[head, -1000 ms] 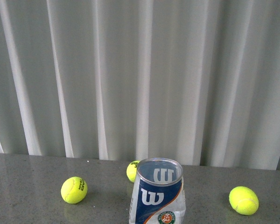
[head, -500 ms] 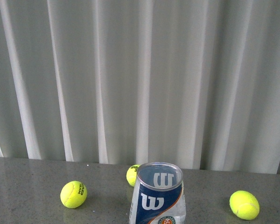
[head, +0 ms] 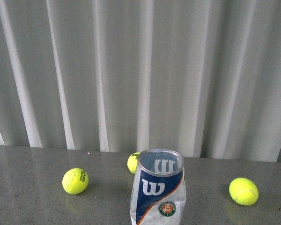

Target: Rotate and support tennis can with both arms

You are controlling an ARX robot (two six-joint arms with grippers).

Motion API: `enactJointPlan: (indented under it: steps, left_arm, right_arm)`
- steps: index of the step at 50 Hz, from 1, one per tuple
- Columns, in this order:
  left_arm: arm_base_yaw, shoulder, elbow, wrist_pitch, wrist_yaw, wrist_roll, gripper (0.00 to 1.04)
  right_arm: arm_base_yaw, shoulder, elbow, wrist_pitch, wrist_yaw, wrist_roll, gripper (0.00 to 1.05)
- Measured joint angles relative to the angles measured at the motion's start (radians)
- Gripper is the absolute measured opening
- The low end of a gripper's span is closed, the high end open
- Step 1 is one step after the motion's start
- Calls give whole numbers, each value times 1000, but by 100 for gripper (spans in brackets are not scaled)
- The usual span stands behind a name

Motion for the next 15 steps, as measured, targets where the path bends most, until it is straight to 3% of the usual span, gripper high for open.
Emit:
enactJointPlan:
  steps: [15]
  left_arm:
    - [0, 0, 0, 0, 0, 0, 98]
  right_arm:
    - [0, 0, 0, 0, 0, 0, 98]
